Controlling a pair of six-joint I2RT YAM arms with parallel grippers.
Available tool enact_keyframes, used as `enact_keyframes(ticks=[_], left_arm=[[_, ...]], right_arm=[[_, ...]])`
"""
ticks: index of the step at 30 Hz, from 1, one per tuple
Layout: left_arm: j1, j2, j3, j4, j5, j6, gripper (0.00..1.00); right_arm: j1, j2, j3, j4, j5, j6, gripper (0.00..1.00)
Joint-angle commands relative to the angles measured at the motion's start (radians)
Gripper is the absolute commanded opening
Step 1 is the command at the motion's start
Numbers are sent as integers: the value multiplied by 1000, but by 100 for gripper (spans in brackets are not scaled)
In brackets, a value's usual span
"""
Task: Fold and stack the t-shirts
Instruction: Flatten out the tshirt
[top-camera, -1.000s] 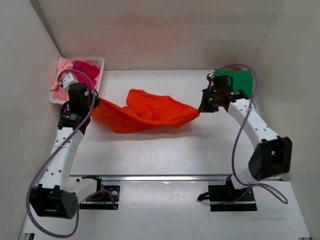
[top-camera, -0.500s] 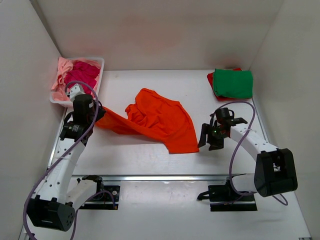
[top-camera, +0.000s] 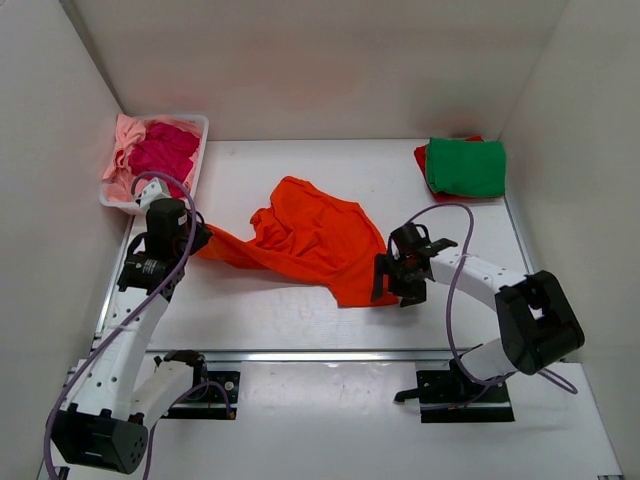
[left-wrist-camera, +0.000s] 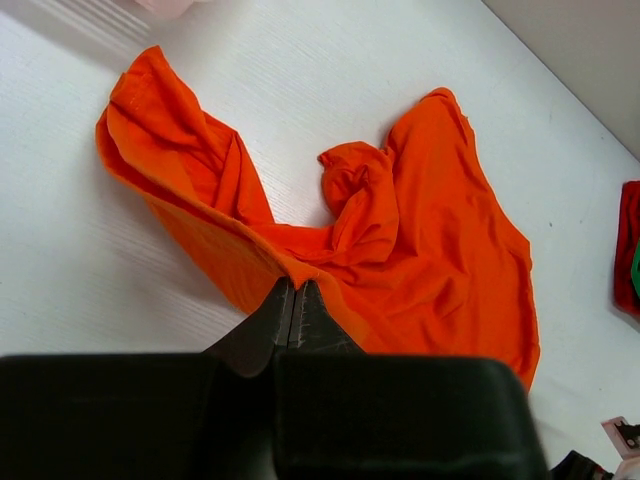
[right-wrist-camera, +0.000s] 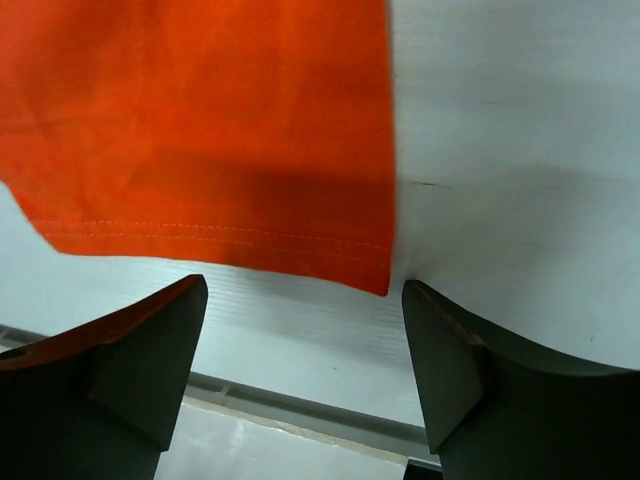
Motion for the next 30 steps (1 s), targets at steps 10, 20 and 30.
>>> enact_keyframes(ticks=[10,20,30], left_arm=[[32,-15,17,24,9,38,0],[54,287,454,237,-5,158,0],[80,548,1021,176,33,184,0]], right_arm=[[36,124,105,-5,48,-167,0],[-258,-10,779,-51,-64,-270,0],[-439,46,1391,-129,-135,-383,1]])
